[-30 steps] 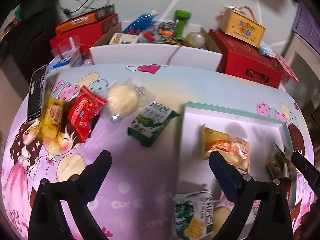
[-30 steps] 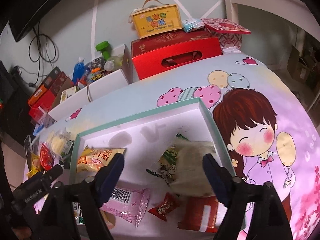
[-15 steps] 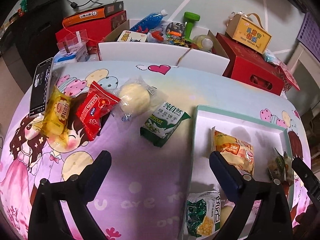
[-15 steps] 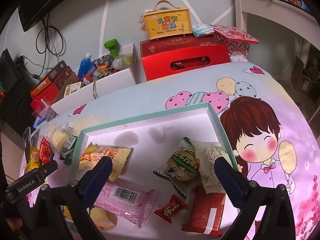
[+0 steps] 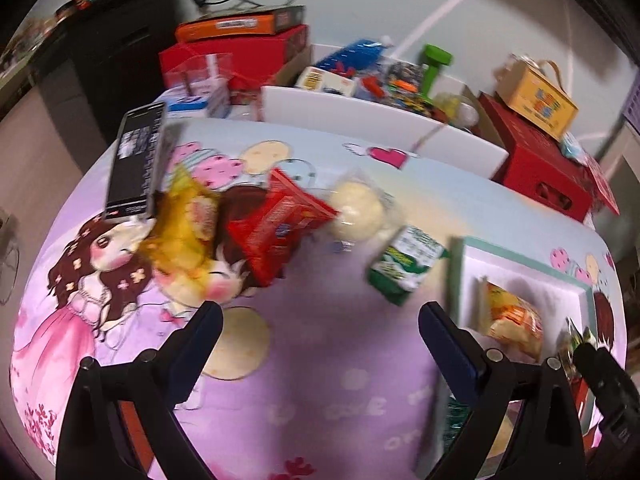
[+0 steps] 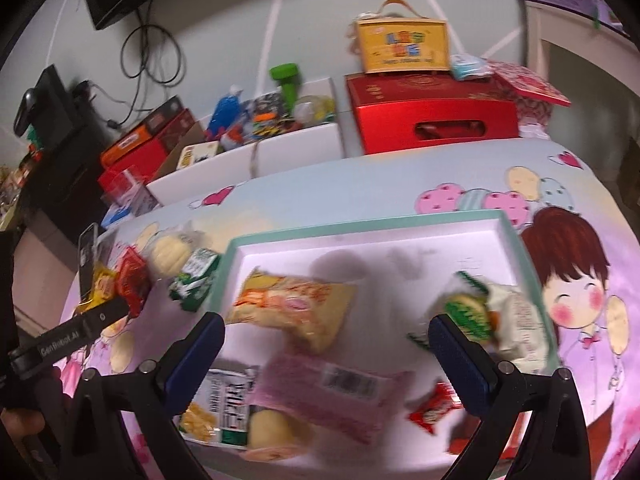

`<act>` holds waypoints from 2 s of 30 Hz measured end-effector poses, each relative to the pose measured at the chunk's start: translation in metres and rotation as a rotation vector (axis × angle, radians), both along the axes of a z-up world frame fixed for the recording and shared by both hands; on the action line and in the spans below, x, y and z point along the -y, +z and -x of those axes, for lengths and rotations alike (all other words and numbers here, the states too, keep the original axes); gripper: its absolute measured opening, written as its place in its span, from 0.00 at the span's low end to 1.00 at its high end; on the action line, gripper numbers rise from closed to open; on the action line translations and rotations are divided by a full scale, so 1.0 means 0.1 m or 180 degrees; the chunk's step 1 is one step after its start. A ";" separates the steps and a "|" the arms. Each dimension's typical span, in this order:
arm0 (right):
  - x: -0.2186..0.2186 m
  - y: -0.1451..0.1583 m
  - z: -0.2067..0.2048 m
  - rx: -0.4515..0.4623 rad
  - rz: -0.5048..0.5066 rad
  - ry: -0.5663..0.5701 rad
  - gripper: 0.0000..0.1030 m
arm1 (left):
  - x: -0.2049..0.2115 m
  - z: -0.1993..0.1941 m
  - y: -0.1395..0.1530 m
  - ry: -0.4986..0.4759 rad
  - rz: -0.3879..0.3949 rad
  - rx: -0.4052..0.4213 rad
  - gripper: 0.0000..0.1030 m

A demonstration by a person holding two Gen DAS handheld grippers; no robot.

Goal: Organize snacks
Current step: 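Move the left gripper to the red Rich packet while the right gripper approaches the green-white biscuit carton, then grasp the green-white biscuit carton with the right gripper while the left gripper grasps the red Rich packet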

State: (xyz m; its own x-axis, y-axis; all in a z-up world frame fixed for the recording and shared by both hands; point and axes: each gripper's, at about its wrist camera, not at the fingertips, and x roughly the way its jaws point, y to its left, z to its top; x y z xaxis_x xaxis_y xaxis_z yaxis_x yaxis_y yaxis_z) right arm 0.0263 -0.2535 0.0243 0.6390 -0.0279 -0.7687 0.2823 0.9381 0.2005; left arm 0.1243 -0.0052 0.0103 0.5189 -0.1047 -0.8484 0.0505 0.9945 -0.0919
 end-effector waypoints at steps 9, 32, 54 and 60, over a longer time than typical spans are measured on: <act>-0.45 -0.08 -0.14 -0.0032 -0.0047 0.0266 1.00 | -0.40 -0.04 0.06 0.0114 0.0057 0.0104 0.96; -0.88 -0.22 -0.37 -0.0064 -0.0160 0.0491 1.00 | -0.73 -0.39 -0.18 -0.0016 0.0272 0.0058 0.95; -0.88 -0.03 -1.37 -0.0760 -0.0359 0.0664 0.90 | -0.62 -0.94 -0.16 -0.0808 0.0344 -0.0272 0.93; -0.89 -0.20 -1.66 -0.1074 -0.0602 0.0662 0.81 | -0.50 -1.07 -0.19 -0.1077 0.0264 -0.0417 0.81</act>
State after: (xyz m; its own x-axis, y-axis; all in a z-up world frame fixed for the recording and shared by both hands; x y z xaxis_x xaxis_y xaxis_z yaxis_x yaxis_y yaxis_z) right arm 0.1919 -0.1641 0.0041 0.3285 0.2362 -0.9145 0.1704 0.9375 0.3033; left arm 0.2318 0.0450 -0.0089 0.3307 -0.3228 -0.8868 0.3575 0.9125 -0.1988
